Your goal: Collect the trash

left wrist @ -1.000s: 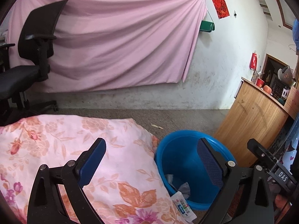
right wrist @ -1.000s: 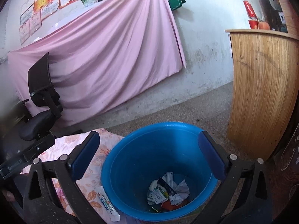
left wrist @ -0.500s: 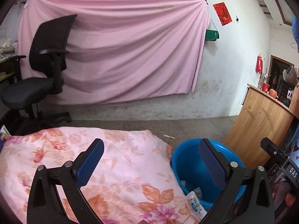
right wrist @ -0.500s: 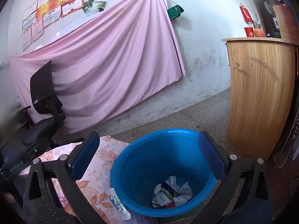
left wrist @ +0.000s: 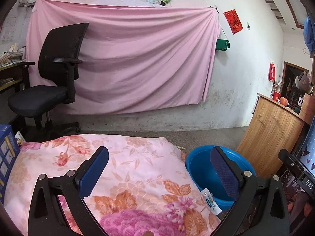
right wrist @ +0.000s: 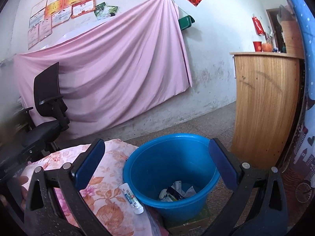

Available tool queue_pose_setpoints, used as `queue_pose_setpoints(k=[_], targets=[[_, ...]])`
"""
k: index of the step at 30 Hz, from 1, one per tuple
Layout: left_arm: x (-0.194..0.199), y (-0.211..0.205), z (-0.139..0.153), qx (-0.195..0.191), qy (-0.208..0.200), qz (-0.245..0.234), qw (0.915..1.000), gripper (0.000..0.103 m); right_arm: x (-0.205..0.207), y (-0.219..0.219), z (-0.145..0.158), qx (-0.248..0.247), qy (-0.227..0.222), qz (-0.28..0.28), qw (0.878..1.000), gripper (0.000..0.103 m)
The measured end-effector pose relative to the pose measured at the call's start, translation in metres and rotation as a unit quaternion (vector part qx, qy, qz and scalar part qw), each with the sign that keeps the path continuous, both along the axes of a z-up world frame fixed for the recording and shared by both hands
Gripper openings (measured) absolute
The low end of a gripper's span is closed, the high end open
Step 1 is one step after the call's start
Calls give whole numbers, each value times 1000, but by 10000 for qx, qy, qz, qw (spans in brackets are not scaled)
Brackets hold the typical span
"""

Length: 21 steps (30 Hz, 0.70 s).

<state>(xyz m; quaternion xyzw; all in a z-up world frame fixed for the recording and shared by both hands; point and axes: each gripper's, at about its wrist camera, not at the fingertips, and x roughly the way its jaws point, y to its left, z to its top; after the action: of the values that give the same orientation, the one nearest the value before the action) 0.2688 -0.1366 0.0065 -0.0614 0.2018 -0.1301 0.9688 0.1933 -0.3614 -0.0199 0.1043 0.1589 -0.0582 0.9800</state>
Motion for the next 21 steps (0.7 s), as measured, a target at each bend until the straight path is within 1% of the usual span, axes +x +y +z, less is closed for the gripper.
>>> queue_pose_setpoints(k=[3,7,10,14,21], targets=[[-14,10,3,-29,-41,-1,10000,101,-11,8,5,-94,-55,-32,9999,103],[-36,19,9,107,-193,-28,9998,101,-26,21,13,-159,-130,-13,9998,103],[-52,27,14,122,-192,-125,9997,101,-36,32,21,-166,-193,39,9997,103],[-75,39,22,197,-291,-189,9992,101,-56,47,28,-236,-307,75,9992,103],[-112,64,33,221,-441,-102,9987,101,-90,72,36,-297,-443,198,9984,103]])
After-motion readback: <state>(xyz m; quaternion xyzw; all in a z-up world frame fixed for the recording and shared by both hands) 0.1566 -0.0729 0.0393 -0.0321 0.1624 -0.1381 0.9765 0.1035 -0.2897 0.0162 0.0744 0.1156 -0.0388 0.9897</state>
